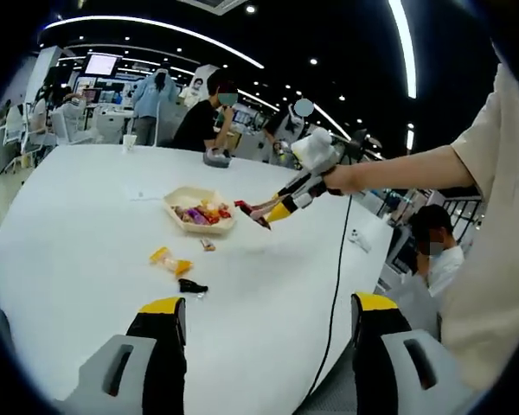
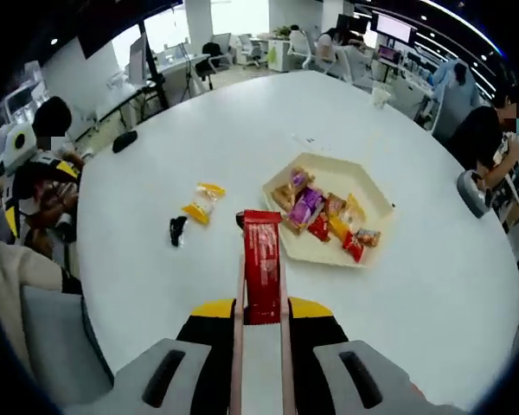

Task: Place the target food into the container with the food tongs after gripping and lifting it, then release it inside without dropping or visibly crushing the food.

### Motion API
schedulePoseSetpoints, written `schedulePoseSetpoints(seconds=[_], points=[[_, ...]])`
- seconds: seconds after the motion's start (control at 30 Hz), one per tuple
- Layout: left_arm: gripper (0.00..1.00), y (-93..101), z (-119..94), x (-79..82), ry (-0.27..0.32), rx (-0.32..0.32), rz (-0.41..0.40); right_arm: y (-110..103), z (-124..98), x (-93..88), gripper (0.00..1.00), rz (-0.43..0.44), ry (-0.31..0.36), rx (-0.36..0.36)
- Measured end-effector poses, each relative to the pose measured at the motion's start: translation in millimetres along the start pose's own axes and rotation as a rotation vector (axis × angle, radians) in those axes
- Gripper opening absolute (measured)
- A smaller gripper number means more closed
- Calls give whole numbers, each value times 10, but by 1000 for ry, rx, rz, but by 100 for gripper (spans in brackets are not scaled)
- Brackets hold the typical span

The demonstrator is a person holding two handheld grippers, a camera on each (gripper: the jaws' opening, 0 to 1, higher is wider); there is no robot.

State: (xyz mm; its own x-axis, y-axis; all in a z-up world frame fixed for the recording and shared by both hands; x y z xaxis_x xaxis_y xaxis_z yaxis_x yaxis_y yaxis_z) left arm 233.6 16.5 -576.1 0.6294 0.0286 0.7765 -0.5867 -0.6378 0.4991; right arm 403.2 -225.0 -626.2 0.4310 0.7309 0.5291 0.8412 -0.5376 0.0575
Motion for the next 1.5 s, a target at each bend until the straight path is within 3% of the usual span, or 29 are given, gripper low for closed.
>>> schedulePoseSetpoints(seconds=[0.43,1.03,1.5], points=[[77,-49,-110,100,48,6,1,116,-65,354,20,-9,33,-31],[76,-92,-106,66,32,-2,-11,476,-56,733,20,-16,80,-107],[75,-99,-86,14,24,0,-26,614,-32,846,21,-1,107,-143]])
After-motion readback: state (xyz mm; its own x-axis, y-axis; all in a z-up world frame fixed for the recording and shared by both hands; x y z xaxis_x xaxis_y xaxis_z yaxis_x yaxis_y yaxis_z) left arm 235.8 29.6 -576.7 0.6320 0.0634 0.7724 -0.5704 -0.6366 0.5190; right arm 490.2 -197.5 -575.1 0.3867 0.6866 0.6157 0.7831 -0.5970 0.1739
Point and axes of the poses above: the point that each gripper's makers call its tool centre point, and the gripper's own axes: z roughly forward along the fingers, y roughly to its right, x roughly out of its top, the point moved 3 cm from there along -z, roughly backward along the fingers, and after that the axes turned 8 degrees about -z, right-handed, at the moved point
